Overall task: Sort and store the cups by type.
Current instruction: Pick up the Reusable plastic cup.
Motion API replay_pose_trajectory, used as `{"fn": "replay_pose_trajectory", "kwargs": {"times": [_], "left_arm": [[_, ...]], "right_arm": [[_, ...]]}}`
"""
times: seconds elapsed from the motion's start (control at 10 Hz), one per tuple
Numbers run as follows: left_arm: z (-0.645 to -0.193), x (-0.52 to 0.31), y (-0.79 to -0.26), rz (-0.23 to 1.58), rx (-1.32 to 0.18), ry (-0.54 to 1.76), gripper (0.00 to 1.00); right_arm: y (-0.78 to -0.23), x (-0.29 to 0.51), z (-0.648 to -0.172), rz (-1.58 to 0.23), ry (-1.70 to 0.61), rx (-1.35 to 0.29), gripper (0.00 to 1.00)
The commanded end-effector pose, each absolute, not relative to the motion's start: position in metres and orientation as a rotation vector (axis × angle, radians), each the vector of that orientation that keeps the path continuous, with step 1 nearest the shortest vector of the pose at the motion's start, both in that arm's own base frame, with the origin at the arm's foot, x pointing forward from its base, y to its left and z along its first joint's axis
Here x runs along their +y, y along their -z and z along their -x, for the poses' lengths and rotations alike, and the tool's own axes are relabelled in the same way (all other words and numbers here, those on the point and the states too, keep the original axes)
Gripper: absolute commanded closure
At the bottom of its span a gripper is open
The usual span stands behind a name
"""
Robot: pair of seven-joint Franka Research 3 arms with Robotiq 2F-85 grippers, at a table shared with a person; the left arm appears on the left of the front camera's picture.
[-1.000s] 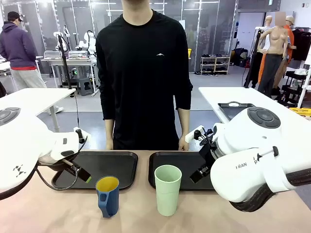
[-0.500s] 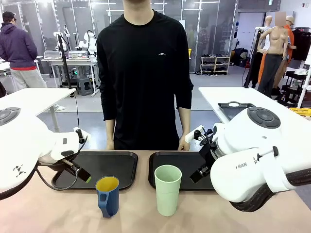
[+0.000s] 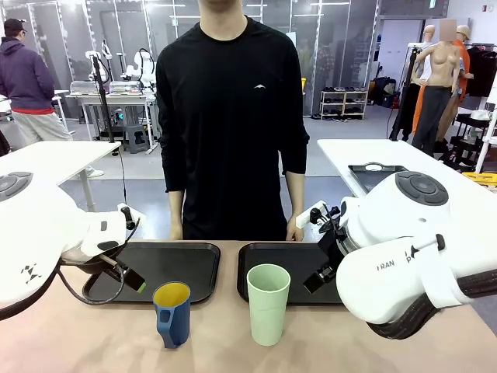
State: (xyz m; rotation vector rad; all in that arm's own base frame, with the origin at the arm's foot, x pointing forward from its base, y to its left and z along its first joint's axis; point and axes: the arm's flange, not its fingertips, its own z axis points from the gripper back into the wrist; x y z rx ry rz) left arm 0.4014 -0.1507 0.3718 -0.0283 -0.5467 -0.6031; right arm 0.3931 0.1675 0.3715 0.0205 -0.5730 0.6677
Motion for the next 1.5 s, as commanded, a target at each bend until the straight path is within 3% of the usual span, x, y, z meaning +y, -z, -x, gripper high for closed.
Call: {"fn": "replay_pose_trajectory", "kwargs": {"times": [0.0, 0.4, 0.7, 1.0, 1.4], "left_arm": [[-0.401, -0.151, -0.372, 0.028, -0.547, 0.603, 0.00], [-0.394, -0.159, -0.383, 0.030, -0.542, 0.605, 0.00], [-0.371, -0.184, -0.447, -0.012, -0.582, 0.567, 0.00], [-0.347, -0.208, -0.504, 0.003, -0.674, 0.481, 0.00], [-0.329, -0.209, -0.522, -0.009, -0.735, 0.489, 0.00]], "right_arm": [[-0.371, 0.167, -0.393, -0.022, -0.665, -0.573, 0.00], [-0.383, 0.176, -0.386, 0.025, -0.645, -0.569, 0.00], [-0.465, 0.187, -0.361, 0.158, -0.509, -0.634, 0.00], [-0.544, 0.197, -0.331, 0.180, -0.397, -0.648, 0.00], [-0.555, 0.195, -0.318, 0.177, -0.324, -0.692, 0.00]]}}
